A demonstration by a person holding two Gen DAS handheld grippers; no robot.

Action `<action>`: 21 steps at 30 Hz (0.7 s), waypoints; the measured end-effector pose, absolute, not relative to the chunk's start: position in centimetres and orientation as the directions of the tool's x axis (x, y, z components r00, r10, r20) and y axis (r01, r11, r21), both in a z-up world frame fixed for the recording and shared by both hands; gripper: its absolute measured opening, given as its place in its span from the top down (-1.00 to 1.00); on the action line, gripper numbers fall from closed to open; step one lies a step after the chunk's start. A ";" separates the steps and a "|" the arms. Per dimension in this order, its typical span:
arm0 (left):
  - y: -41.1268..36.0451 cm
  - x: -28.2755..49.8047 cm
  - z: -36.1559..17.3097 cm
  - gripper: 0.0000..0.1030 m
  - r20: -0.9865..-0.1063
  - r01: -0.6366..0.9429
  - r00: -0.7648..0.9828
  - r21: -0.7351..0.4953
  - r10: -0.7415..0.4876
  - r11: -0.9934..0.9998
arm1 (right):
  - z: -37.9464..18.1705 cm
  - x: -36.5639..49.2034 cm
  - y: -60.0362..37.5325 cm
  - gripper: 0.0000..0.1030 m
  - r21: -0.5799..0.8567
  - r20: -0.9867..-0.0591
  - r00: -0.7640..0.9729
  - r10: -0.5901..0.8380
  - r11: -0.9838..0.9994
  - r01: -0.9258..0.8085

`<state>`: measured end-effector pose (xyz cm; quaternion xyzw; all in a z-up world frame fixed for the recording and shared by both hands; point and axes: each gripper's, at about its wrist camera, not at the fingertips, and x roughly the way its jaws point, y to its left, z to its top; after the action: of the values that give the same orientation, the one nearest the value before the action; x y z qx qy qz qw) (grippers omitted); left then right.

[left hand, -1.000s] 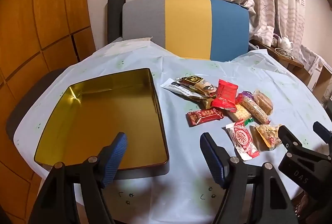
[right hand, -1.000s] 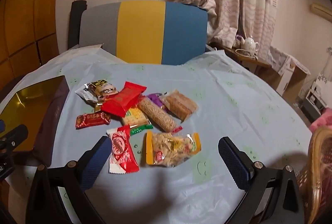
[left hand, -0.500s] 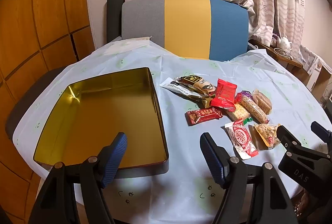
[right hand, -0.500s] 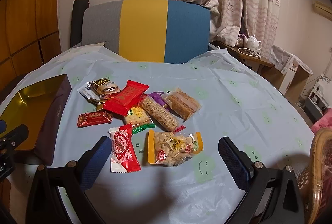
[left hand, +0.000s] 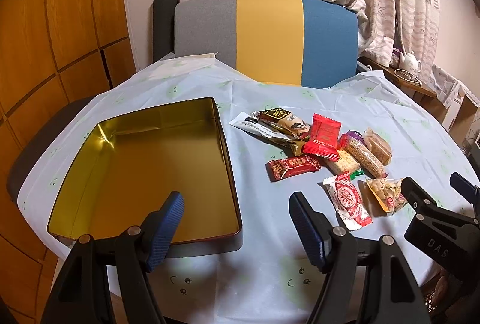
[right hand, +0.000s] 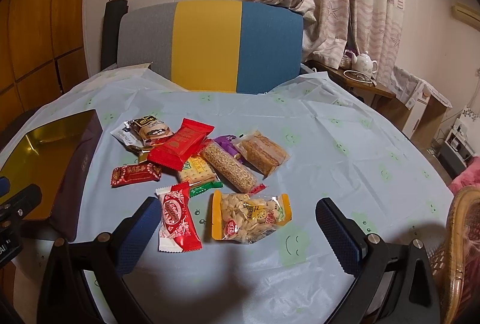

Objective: Organize snacks

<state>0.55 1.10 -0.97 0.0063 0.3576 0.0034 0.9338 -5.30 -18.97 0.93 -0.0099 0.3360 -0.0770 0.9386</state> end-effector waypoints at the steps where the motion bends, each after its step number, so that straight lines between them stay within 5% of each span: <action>1: 1.1 0.6 -1.0 -0.44 -0.668 -0.002 0.744 0.014 0.011 1.000 | 1.0 -5.3 -19.0 -1.00 -0.071 -0.628 0.763 -0.152 0.988 0.138; 21: 0.5 0.4 -0.9 -0.44 -0.669 0.016 0.743 0.022 0.003 1.000 | 1.6 -5.5 -20.1 -1.00 -0.068 -0.607 0.776 -0.172 0.984 0.165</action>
<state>0.36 0.52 -0.92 0.0131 0.3584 -0.0033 0.9335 -5.49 -20.15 1.63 -0.0056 0.3228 -0.0892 0.9422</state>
